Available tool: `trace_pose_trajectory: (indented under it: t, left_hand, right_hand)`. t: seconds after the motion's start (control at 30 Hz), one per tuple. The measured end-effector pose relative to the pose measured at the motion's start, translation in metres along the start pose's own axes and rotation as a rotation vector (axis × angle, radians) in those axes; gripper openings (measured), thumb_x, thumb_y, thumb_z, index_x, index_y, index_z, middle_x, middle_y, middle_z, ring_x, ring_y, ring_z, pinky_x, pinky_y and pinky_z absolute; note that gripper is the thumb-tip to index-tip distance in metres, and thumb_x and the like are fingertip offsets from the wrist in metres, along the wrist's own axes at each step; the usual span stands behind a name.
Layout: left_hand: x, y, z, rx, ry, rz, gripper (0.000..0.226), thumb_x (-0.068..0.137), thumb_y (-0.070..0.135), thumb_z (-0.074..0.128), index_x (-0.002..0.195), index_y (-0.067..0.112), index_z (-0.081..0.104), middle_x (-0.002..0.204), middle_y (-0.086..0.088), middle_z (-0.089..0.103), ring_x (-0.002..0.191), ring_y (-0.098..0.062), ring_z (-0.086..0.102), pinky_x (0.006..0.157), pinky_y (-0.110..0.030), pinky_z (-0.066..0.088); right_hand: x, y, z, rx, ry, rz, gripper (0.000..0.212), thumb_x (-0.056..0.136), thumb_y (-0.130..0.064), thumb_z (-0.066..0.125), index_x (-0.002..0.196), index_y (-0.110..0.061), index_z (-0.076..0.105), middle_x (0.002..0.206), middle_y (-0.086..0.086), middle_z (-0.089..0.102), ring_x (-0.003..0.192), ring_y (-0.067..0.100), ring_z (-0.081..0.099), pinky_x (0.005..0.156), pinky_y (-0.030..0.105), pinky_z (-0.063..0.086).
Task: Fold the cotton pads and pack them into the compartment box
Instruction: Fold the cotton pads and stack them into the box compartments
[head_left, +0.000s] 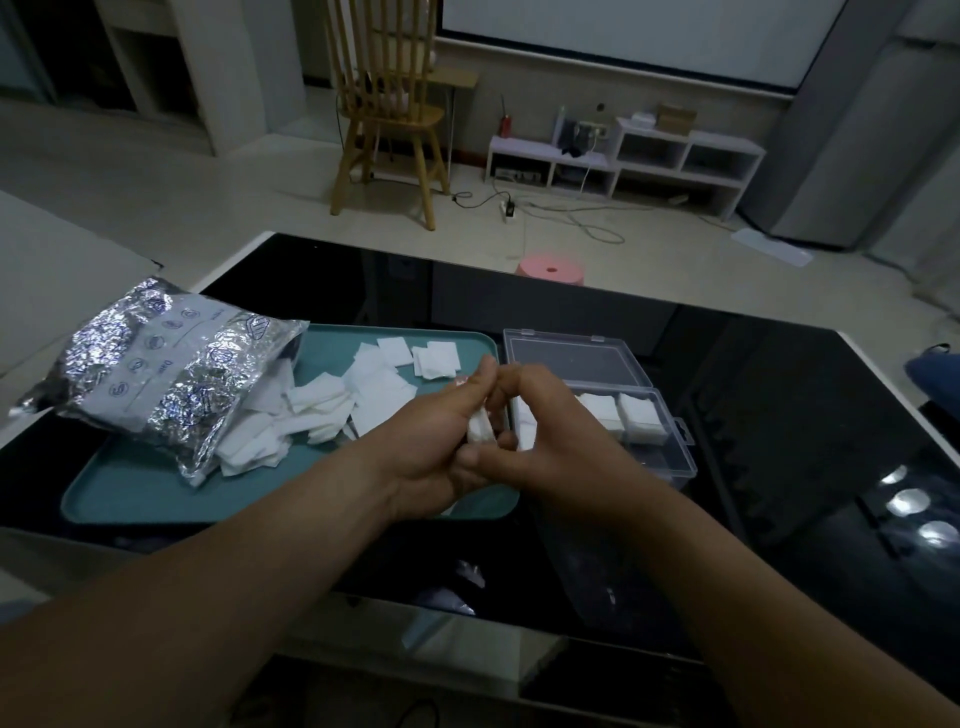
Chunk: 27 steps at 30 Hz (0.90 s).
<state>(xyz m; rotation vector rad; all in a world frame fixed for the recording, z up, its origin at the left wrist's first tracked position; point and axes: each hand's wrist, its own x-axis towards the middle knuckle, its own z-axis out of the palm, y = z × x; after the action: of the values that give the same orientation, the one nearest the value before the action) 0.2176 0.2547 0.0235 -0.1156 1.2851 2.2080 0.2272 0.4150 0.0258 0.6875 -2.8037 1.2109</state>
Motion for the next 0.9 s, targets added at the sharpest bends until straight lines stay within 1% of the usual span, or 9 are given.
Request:
trace_pose_trajectory:
  t: [0.13, 0.27, 0.37, 0.43, 0.5, 0.57, 0.63, 0.73, 0.9]
  left_hand:
    - [0.003, 0.001, 0.006, -0.058, 0.058, -0.003, 0.057, 0.103, 0.063, 0.039, 0.136, 0.019, 0.053, 0.095, -0.005, 0.078, 0.089, -0.021, 0.077, 0.074, -0.043, 0.062]
    - [0.011, -0.005, 0.016, -0.145, 0.044, 0.017, 0.045, 0.108, 0.032, 0.039, 0.144, 0.006, 0.049, 0.135, -0.023, 0.064, 0.119, -0.034, 0.067, 0.093, -0.051, 0.060]
    - [0.021, -0.014, 0.027, -0.026, 0.165, 0.123, 0.033, 0.106, 0.008, 0.037, 0.133, 0.010, 0.057, 0.127, -0.018, 0.063, 0.116, -0.032, 0.066, 0.094, -0.050, 0.060]
    - [0.023, -0.017, 0.035, 0.135, 0.220, 0.161, 0.041, 0.100, -0.002, 0.034, 0.131, 0.015, 0.057, 0.123, -0.013, 0.062, 0.110, -0.027, 0.066, 0.085, -0.041, 0.063]
    - [0.025, -0.019, 0.042, 0.258, 0.216, 0.179, 0.048, 0.097, -0.004, 0.036, 0.134, 0.020, 0.055, 0.126, -0.010, 0.060, 0.110, -0.026, 0.065, 0.081, -0.037, 0.064]
    - [0.031, -0.022, 0.043, 0.369, 0.205, 0.213, 0.049, 0.099, 0.002, 0.041, 0.140, 0.027, 0.051, 0.129, -0.005, 0.059, 0.111, -0.025, 0.064, 0.088, -0.042, 0.063]
    - [0.039, -0.022, 0.035, 0.600, 0.231, 0.310, 0.049, 0.102, 0.010, 0.045, 0.146, 0.031, 0.046, 0.132, 0.001, 0.059, 0.112, -0.019, 0.063, 0.095, -0.043, 0.059]
    - [0.047, -0.024, 0.016, 1.126, 0.210, 0.450, 0.040, 0.103, 0.016, 0.047, 0.141, 0.028, 0.055, 0.137, 0.010, 0.059, 0.119, -0.010, 0.058, 0.096, -0.029, 0.048]
    - [0.050, -0.045, 0.006, 1.816, 0.120, 0.472, 0.033, 0.102, 0.034, 0.046, 0.129, 0.030, 0.064, 0.132, 0.005, 0.063, 0.130, -0.020, 0.047, 0.107, -0.043, 0.037]
  right_hand:
    - [-0.007, 0.002, -0.002, 0.000, 0.147, 0.128, 0.036, 0.089, -0.056, 0.071, 0.110, -0.030, 0.057, 0.113, -0.015, 0.058, 0.108, 0.002, 0.054, 0.089, 0.029, 0.048]
    - [-0.008, 0.007, -0.005, -0.059, 0.200, 0.251, 0.020, 0.093, -0.030, 0.072, 0.102, -0.028, 0.054, 0.092, -0.011, 0.063, 0.083, 0.005, 0.061, 0.075, 0.037, 0.058]
    - [-0.008, 0.014, -0.009, -0.089, 0.242, 0.288, 0.011, 0.097, -0.027, 0.066, 0.097, -0.029, 0.056, 0.085, -0.009, 0.065, 0.077, 0.005, 0.062, 0.068, 0.031, 0.053]
    - [-0.009, 0.017, -0.011, -0.111, 0.253, 0.299, 0.011, 0.098, -0.029, 0.066, 0.097, -0.029, 0.055, 0.084, -0.009, 0.065, 0.076, 0.004, 0.062, 0.066, 0.027, 0.049]
    - [-0.010, 0.019, -0.013, -0.115, 0.242, 0.313, 0.014, 0.098, -0.029, 0.068, 0.097, -0.028, 0.054, 0.086, -0.007, 0.064, 0.076, 0.004, 0.062, 0.063, 0.023, 0.046]
    - [-0.008, 0.024, -0.022, -0.034, 0.263, 0.361, 0.015, 0.098, -0.023, 0.069, 0.098, -0.024, 0.054, 0.088, -0.004, 0.063, 0.075, 0.008, 0.062, 0.059, 0.020, 0.046]
    - [-0.006, 0.033, -0.038, 0.079, 0.349, 0.443, 0.016, 0.096, -0.018, 0.071, 0.098, -0.018, 0.055, 0.091, 0.001, 0.063, 0.074, 0.011, 0.061, 0.056, 0.019, 0.044]
    - [-0.008, 0.055, -0.058, 0.191, 0.438, 0.577, 0.017, 0.092, -0.015, 0.074, 0.100, -0.010, 0.059, 0.099, 0.011, 0.066, 0.082, 0.020, 0.064, 0.062, 0.027, 0.045]
    - [-0.008, 0.080, -0.046, 0.091, 0.233, 0.682, 0.016, 0.089, -0.015, 0.079, 0.085, -0.012, 0.063, 0.085, 0.007, 0.069, 0.072, 0.017, 0.063, 0.057, 0.026, 0.042]
